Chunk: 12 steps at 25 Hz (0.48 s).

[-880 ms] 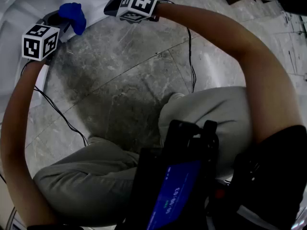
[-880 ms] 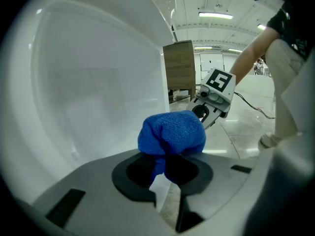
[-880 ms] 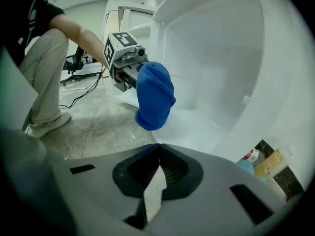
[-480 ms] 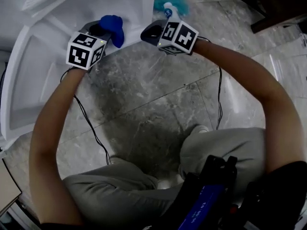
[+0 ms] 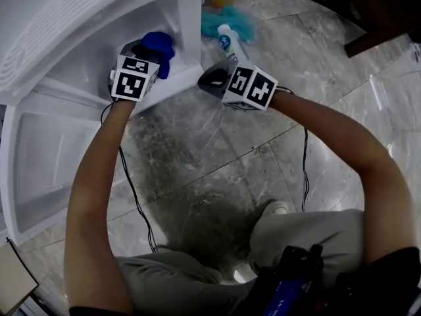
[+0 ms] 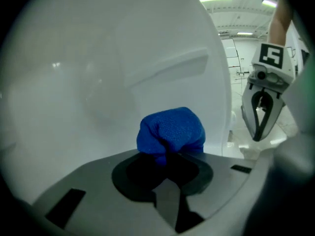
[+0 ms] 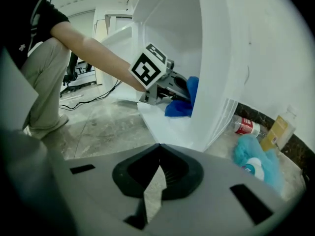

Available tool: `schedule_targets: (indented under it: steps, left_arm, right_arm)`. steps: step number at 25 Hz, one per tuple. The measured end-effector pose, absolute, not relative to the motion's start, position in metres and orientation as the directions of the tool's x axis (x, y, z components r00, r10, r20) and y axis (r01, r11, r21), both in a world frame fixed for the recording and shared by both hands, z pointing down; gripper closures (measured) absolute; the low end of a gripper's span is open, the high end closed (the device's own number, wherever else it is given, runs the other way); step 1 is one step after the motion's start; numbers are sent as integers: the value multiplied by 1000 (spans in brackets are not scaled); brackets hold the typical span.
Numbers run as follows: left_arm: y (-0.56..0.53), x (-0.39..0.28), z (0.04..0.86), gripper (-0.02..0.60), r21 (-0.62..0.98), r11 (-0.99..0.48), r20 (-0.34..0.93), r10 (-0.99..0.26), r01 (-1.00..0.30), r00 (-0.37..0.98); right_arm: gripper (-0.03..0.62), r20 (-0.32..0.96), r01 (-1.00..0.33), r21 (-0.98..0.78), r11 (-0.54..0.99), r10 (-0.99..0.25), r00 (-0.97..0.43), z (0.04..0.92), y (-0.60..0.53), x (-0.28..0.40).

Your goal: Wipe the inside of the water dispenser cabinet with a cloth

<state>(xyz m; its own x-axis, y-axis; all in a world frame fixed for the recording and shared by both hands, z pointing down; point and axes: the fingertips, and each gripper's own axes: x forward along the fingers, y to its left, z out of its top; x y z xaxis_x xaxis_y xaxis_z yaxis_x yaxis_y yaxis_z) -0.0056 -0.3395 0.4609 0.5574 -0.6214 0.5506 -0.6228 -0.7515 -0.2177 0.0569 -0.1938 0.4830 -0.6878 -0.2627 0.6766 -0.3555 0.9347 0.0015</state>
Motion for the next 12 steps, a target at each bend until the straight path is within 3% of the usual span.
schedule_targets:
  steps: [3, 7, 12]
  left_arm:
    - [-359, 6, 463, 503, -149, -728, 560, -620, -669, 550]
    - [-393, 8, 468, 503, -243, -686, 591, -665, -686, 456]
    - [-397, 6, 468, 503, -297, -683, 591, -680, -667, 433]
  right_arm:
    - [597, 661, -358, -21, 933, -256, -706, 482, -191, 57]
    - [595, 652, -355, -44, 934, -242, -718, 482, -185, 57]
    - [597, 638, -320, -57, 946, -212, -741, 480, -171, 48]
